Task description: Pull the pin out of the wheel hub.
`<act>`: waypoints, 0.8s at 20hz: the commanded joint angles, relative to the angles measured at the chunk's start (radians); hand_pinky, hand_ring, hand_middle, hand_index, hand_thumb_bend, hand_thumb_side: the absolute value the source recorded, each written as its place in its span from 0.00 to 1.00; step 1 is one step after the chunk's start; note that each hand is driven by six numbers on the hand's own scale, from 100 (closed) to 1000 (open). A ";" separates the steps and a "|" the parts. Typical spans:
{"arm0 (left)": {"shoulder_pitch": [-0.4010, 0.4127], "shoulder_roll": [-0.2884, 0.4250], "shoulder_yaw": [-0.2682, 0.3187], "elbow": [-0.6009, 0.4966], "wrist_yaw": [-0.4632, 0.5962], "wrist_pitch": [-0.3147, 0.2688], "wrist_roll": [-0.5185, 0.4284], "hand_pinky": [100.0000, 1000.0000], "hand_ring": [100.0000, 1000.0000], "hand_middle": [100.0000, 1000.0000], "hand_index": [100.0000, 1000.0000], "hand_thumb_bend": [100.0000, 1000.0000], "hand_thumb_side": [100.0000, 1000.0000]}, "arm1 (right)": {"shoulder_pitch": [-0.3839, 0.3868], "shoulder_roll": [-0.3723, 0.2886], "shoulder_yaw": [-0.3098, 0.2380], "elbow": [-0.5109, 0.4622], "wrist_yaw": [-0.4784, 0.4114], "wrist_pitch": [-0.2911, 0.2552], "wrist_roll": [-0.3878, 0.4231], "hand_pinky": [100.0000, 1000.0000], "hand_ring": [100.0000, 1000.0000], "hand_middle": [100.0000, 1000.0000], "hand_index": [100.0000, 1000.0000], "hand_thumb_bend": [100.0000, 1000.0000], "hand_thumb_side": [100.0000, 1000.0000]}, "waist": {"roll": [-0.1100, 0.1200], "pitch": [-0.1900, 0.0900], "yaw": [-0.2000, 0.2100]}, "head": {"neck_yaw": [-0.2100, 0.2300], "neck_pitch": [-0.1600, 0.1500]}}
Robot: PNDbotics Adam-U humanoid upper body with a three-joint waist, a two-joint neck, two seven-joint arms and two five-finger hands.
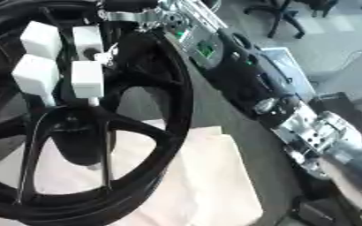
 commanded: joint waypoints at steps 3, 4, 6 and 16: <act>-0.006 0.024 -0.001 -0.008 -0.005 0.002 0.001 0.88 0.95 0.95 0.79 0.03 1.00 | -0.004 -0.011 0.001 -0.005 -0.030 0.010 0.001 0.49 0.53 0.53 0.78 0.00 0.58 | 0.006 -0.010 0.002 | -0.004 -0.002; -0.006 0.024 -0.001 -0.008 -0.006 0.002 0.001 0.88 0.95 0.95 0.79 0.03 1.00 | -0.004 -0.010 0.000 -0.006 -0.041 0.013 -0.002 0.47 0.51 0.52 0.76 0.00 0.60 | 0.006 -0.010 0.003 | -0.005 -0.002; -0.006 0.024 -0.001 -0.008 -0.006 0.003 0.000 0.88 0.95 0.95 0.79 0.03 1.00 | -0.004 -0.011 0.000 -0.009 -0.066 0.024 -0.010 0.46 0.50 0.51 0.75 0.00 0.59 | 0.006 -0.011 0.003 | -0.006 -0.002; -0.006 0.024 -0.001 -0.006 -0.008 0.003 -0.002 0.88 0.95 0.95 0.79 0.02 1.00 | -0.002 -0.029 -0.002 -0.034 -0.249 0.090 0.005 0.39 0.42 0.37 0.55 0.00 0.52 | 0.007 -0.015 0.005 | -0.012 -0.002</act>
